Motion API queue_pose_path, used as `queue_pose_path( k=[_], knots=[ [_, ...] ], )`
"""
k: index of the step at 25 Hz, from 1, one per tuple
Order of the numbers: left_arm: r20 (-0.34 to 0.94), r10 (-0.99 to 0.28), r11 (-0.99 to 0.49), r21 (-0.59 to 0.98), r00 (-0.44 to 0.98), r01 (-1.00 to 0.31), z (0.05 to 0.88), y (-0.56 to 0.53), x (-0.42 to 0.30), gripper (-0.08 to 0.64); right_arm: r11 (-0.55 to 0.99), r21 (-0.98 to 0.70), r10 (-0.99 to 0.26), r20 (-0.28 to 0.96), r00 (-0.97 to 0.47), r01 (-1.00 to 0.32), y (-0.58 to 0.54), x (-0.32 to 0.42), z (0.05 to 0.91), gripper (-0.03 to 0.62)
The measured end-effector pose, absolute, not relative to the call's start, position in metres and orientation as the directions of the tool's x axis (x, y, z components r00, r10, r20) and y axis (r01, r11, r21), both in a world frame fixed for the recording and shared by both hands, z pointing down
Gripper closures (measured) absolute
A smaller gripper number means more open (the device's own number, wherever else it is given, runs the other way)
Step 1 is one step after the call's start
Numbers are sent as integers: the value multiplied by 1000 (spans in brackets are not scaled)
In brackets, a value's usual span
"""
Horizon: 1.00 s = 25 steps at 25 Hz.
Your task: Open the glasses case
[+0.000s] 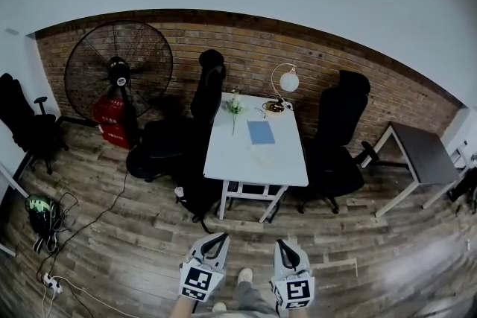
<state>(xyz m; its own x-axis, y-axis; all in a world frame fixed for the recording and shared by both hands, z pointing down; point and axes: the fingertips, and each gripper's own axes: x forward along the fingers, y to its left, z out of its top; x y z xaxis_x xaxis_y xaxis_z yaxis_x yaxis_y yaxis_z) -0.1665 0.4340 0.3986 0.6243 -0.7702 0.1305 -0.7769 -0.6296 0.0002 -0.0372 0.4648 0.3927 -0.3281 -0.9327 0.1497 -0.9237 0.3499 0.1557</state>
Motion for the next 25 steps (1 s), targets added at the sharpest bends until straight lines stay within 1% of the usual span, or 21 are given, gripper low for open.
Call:
queue_pose_path(
  k=[6,25],
  knots=[
    [130,-779,-619,-1,613,-786,398,406,-165,556,366,156,-927,143,-346,-917,433,-37,392,584],
    [188,-778,-614,-28,599,-789,408,287,-95,557,422,104,-901,155,-404,-901,305,21,405,584]
  ],
)
